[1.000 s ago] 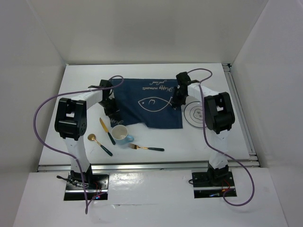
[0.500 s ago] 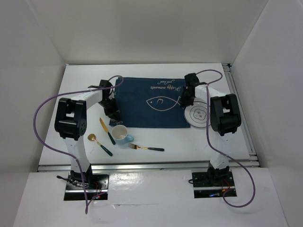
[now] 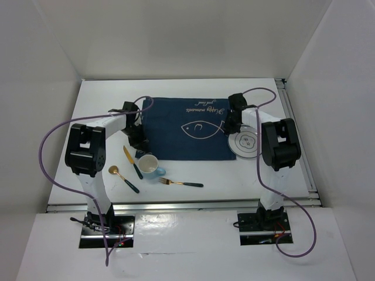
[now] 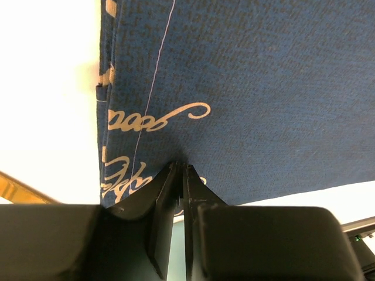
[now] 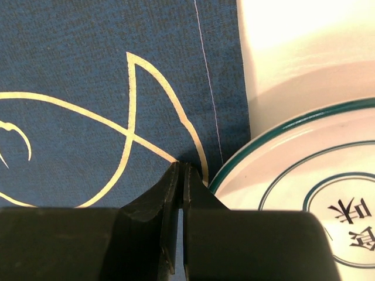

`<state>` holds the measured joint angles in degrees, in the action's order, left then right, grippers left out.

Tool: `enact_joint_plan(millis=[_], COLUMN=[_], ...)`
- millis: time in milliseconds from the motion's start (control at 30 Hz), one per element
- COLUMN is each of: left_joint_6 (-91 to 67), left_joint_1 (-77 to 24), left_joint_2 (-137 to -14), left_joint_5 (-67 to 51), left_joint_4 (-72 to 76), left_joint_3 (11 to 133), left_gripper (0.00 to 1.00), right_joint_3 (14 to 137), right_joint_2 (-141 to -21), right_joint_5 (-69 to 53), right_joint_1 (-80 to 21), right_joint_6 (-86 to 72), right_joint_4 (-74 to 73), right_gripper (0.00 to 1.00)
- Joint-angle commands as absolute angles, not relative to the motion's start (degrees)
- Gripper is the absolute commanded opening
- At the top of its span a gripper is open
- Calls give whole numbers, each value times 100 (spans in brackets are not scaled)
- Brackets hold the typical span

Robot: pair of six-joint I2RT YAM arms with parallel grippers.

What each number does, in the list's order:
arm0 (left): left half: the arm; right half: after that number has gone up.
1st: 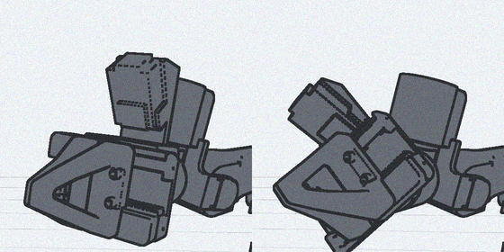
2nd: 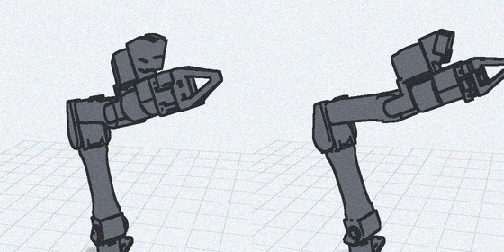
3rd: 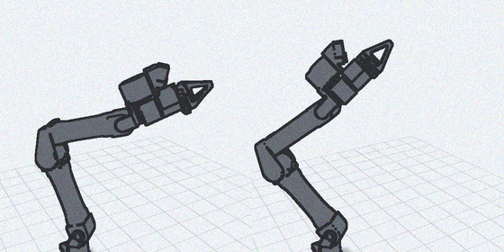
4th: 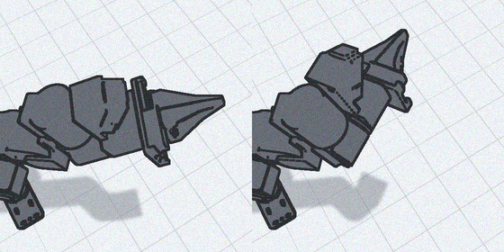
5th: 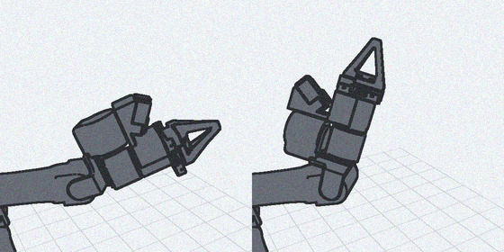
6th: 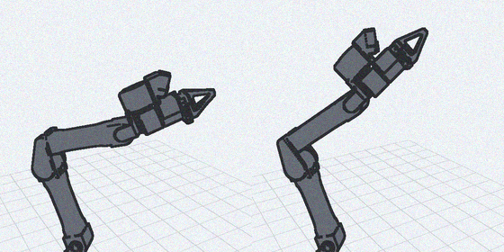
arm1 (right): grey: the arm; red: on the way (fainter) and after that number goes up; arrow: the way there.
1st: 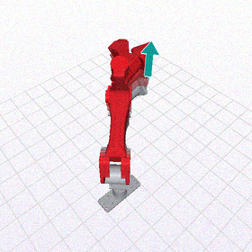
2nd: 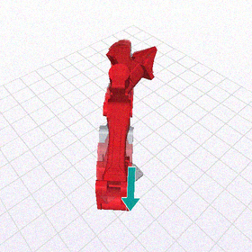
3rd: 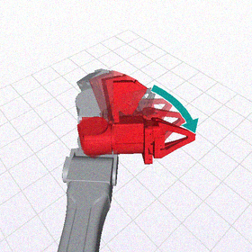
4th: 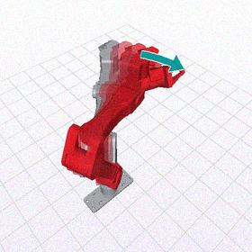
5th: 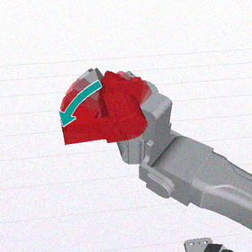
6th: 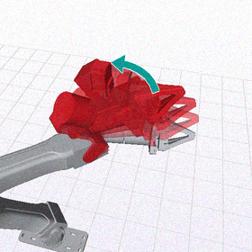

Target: Set the dinner table for one person

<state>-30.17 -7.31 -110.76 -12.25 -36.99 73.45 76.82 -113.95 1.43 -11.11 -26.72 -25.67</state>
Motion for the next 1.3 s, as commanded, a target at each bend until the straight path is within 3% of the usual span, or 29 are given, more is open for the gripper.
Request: enact_joint_plan(millis=[0, 167, 300, 433, 733, 833, 867, 933, 1267], left_joint_6=[-2812, -2690, -2637, -2637, -2689, -2751, -2803, -2804, -2742], left_joint_1=[-712, -712, -826, -888, -940, -993, -993, -993, -1046], left_joint_2=[-11013, -10898, -10680, -10398, -9994, -9792, -9661, -9510, -9255], left_joint_5=[-721, -721, -659, -764, -879, -1019, -1020, -1168, -1028], left_joint_4=[-4034, -4332, -4692, -4851, -4904, -4720, -4659, -4536, -4588], left_joint_3=[7162, 7698, 8155, 8402, 8455, 8385, 8315, 8227, 8227], left_gripper=[23, 34, 45, 46, 47, 55, 63, 69, 70], right_joint_3=[7313, 8146, 8771, 8772, 5698, 4731, 4285, 3904, 2936], right_joint_2=[-11427, -11058, -10496, -9889, -7430, -6937, -6839, -6698, -6837], right_joint_5=[554, 440, 501, 353, -544, -1036, -1133, -1404, -1310], right_joint_1=[-1160, -1160, -1160, -827, 939, 1467, 1546, 1600, 1600], right_joint_6=[-2443, -2391, -2391, -2496, -3488, -3805, -3893, -4173, -4869], right_joint_4=[-3435, -3779, -3955, -3947, -3112, -3006, -2867, -2647, -1337], right_gripper=[0, 1, 57, 70, 78, 78, 79, 79, 80])
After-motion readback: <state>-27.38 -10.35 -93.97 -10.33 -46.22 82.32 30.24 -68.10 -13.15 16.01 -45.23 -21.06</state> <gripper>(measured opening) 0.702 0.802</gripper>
